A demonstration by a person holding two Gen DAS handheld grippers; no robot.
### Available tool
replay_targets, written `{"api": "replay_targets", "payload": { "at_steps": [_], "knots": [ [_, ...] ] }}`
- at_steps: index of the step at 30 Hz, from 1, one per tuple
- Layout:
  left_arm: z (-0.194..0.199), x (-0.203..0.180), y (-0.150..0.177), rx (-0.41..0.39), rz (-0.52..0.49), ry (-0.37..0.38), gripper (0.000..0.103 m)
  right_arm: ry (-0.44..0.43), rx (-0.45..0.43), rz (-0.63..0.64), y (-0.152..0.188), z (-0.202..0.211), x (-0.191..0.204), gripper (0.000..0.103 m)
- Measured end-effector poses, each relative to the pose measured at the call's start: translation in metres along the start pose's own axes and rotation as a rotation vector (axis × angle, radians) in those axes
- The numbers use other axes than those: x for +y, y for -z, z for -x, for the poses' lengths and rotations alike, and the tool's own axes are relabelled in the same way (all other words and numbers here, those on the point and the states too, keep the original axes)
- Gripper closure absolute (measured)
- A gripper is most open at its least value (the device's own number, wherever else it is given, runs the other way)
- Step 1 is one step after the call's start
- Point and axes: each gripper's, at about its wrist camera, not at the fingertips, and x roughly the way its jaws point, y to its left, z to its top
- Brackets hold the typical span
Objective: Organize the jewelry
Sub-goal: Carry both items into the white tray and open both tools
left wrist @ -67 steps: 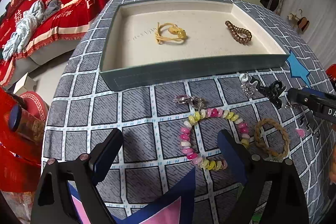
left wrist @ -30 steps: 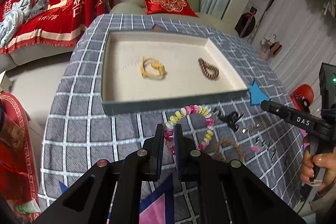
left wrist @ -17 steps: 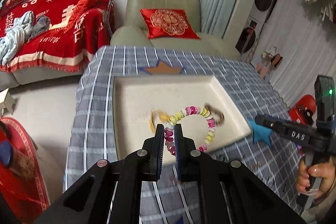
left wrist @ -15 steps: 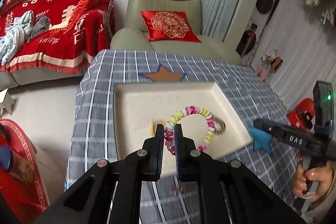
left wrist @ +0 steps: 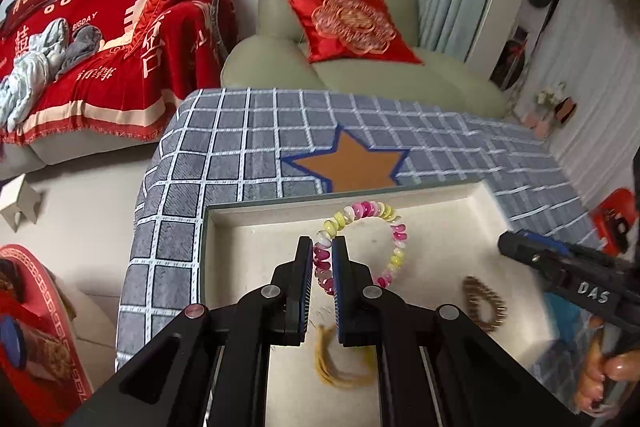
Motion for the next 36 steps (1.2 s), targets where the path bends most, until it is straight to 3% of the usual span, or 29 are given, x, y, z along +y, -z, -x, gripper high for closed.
{"api": "replay_targets", "payload": {
  "at_steps": [8, 17, 24, 29, 36],
  "knots": [
    [-0.035, 0.001, 0.004, 0.054, -0.033, -0.069, 0.077, 0.036, 0.053, 0.022, 0.0, -0.04, 0.002, 0.068],
    [-0.053, -0.011, 0.009, 0.088, -0.098, -0.144, 0.077, 0.064, 0.067, 0.058, 0.002, -0.052, 0.006, 0.067],
    [-0.054, -0.01, 0.01, 0.105, -0.088, -0.165, 0.077, 0.009, 0.048, 0.025, 0.001, -0.041, 0.005, 0.04],
    [-0.051, -0.007, 0.01, 0.094, -0.078, -0.176, 0.077, -0.04, 0.011, -0.024, 0.001, -0.021, -0.001, 0.031],
    [-0.052, -0.01, 0.011, 0.102, -0.096, -0.167, 0.076, -0.076, -0.001, -0.056, 0.005, -0.003, -0.003, 0.031]
  ]
}}
